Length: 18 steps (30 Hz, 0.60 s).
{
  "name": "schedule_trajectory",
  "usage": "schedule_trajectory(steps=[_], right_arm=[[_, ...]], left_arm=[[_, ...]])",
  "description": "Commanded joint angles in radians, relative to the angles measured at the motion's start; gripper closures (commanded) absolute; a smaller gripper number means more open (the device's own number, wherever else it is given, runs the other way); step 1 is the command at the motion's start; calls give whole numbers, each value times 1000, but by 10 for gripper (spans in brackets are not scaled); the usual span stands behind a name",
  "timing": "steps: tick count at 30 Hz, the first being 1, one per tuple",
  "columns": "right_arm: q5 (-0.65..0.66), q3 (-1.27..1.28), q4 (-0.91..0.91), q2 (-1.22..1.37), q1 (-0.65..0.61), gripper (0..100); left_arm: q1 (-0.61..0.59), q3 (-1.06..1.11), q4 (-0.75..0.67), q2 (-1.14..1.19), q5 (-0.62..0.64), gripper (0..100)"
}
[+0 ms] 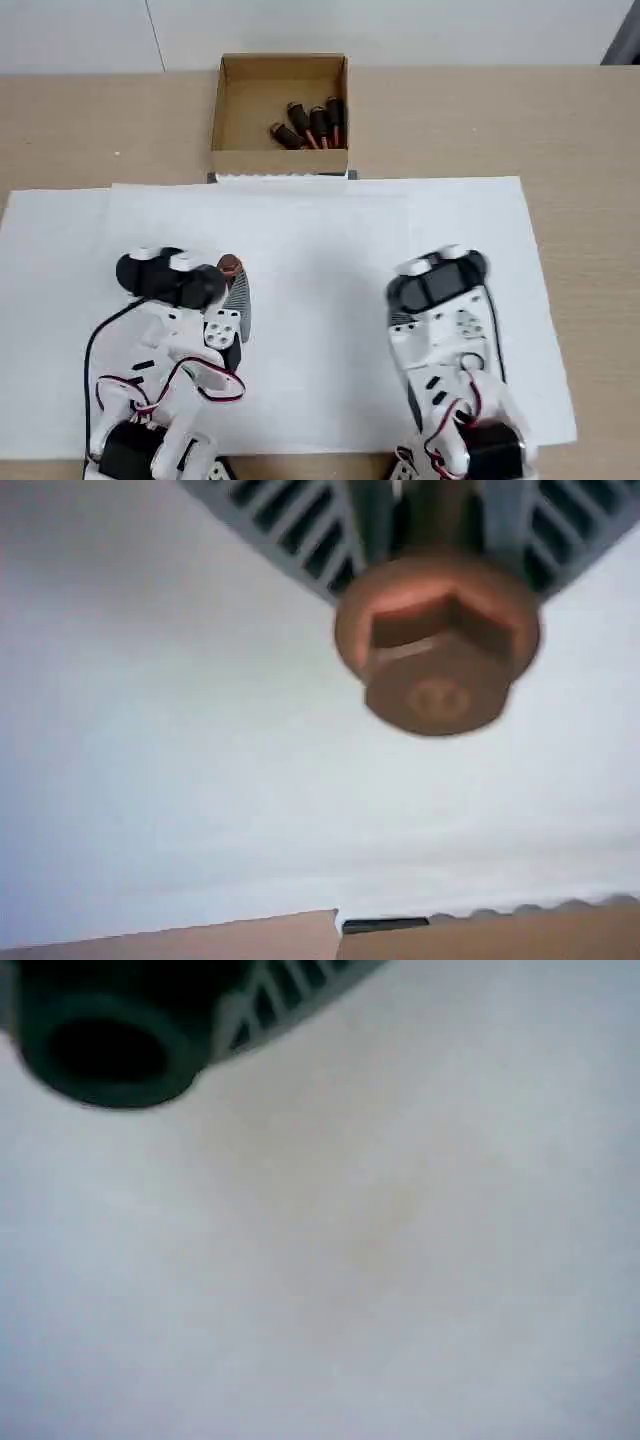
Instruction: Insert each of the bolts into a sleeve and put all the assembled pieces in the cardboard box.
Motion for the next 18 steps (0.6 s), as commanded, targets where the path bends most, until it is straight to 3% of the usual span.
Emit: schedule_trajectory(steps=[1, 9, 18], right_arm=[[-9, 17, -76, -8, -81, 996], [-8, 109, -166, -8, -283, 996], [5, 175, -226, -8, -435, 996]], left_arm=[[-5, 1, -35, -20, 77, 995], [5, 1, -35, -20, 331, 994], [6, 4, -150, -20, 390, 994]])
